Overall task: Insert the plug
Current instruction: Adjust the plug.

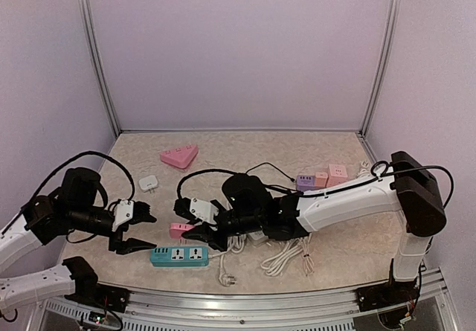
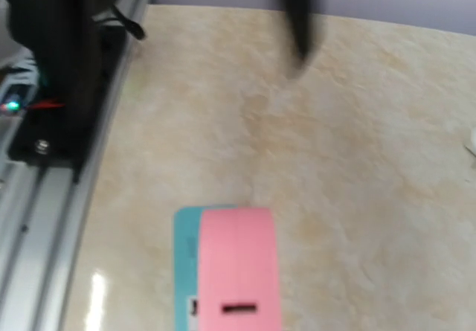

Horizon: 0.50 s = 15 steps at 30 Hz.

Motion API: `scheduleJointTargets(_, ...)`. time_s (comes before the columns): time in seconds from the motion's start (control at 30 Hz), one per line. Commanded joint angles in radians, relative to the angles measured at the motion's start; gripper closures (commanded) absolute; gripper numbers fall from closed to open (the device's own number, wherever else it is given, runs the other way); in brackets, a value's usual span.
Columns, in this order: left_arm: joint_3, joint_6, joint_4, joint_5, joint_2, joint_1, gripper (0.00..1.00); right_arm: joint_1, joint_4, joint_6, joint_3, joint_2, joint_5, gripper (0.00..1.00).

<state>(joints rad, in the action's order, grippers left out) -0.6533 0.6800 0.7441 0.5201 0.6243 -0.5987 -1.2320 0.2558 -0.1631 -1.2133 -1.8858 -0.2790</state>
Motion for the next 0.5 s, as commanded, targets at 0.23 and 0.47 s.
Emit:
scheduleJointTargets(0.23, 0.267, -0.129, -0.414, 0.162, -0.038, 0.028, 0.33, -0.036, 0.129, -0.049, -0.026, -0.097, 0.086, 1.0)
scheduleJointTargets(0.47, 0.223, -0.008, -0.321, 0.333, 0.048, 0.118, 0.33, -0.043, 0.079, -0.045, -0.065, -0.137, 0.101, 1.0)
